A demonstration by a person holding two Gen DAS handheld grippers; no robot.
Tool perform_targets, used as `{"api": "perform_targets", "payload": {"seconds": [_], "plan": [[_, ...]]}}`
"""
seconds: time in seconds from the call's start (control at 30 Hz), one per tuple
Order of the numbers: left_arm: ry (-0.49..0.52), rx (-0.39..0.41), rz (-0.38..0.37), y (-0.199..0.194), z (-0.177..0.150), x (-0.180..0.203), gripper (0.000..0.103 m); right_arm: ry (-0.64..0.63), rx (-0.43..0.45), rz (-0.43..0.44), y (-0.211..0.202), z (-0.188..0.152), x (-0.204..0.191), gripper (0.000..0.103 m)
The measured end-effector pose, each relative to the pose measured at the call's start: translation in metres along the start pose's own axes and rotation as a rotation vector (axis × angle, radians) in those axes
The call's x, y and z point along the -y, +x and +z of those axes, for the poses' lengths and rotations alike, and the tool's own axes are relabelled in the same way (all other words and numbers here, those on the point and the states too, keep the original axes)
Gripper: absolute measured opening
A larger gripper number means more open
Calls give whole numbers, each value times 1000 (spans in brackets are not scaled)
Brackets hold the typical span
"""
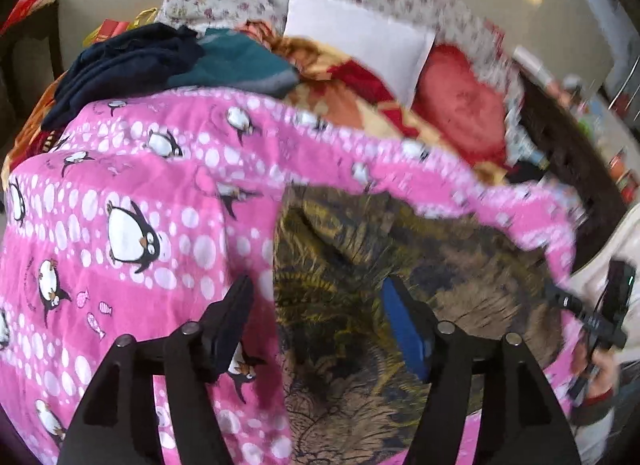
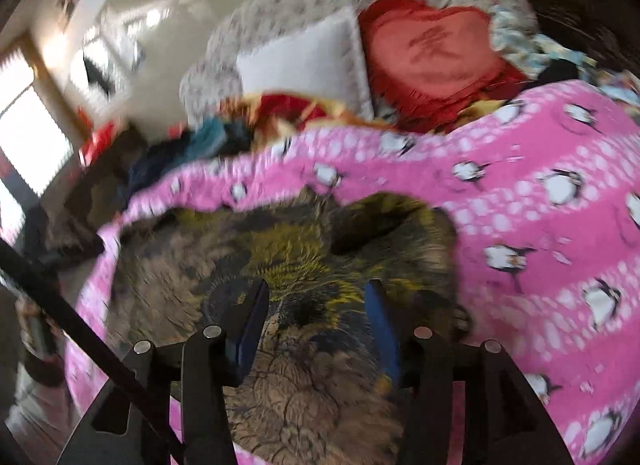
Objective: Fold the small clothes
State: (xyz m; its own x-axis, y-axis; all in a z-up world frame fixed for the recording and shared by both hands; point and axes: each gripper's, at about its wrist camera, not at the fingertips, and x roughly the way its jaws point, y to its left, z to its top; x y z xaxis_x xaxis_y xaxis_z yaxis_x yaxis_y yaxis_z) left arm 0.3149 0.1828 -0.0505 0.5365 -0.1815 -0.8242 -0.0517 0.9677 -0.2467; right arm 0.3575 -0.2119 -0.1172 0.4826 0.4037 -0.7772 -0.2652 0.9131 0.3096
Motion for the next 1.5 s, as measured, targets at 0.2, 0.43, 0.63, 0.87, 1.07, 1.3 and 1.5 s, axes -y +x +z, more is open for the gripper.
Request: {"api": "perform_targets", "payload": {"seconds": [0.2, 0.43, 0.63, 0.87, 1.07, 1.3, 1.5], "plan": [[44, -25, 163, 42, 34, 13, 66, 127, 82, -64, 38, 48, 35, 55], [-112, 77, 78, 17, 57, -5, 69, 286, 195, -174, -4, 45, 65, 86], [-26, -2, 5, 4, -10, 2, 74, 160, 76, -222, -37, -23, 47, 87], [-46, -36, -59, 5, -82, -2, 80, 127, 37, -183, -45, -80, 36, 86], [-47, -87, -68, 22, -105, 2, 80, 40, 22, -115, -38, -98, 15, 10], [-33, -46, -54, 16, -111, 3, 80, 68, 6, -142, -50, -109, 20, 9], [-45, 10, -22, 11, -119, -6, 80, 99, 24, -260, -68, -102, 16, 32]]}}
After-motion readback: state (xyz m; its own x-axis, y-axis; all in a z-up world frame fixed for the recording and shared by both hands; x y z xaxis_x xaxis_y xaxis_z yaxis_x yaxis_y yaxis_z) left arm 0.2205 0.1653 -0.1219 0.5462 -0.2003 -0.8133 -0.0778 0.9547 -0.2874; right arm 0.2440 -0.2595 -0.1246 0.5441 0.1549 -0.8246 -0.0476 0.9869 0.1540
